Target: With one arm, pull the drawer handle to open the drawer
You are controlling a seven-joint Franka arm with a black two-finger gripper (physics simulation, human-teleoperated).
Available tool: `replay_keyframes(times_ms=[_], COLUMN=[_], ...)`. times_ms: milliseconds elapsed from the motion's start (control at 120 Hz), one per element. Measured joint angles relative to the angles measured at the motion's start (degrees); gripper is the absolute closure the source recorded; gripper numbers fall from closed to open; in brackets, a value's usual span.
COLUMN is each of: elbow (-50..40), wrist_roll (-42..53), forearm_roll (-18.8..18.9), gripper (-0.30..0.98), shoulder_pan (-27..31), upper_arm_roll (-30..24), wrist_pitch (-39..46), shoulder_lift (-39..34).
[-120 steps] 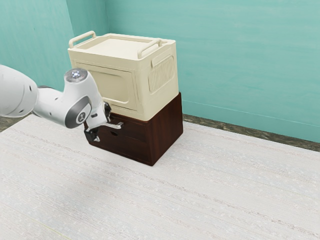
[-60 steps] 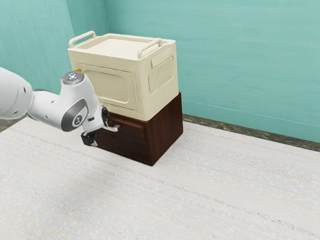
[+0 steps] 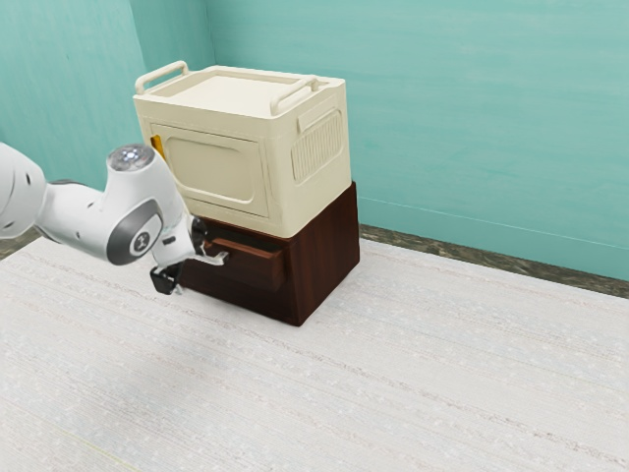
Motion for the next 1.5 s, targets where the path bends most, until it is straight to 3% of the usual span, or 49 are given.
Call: replay_keyframes(times_ms=[1500], elbow=[-16.21], wrist_roll=[0.01], forearm_roll=[1.21], gripper=[0.01], shoulder_pan=[-2.36], upper_arm_roll=[5.5], wrist_pitch=[0.51], shoulder_lift=[-16.51])
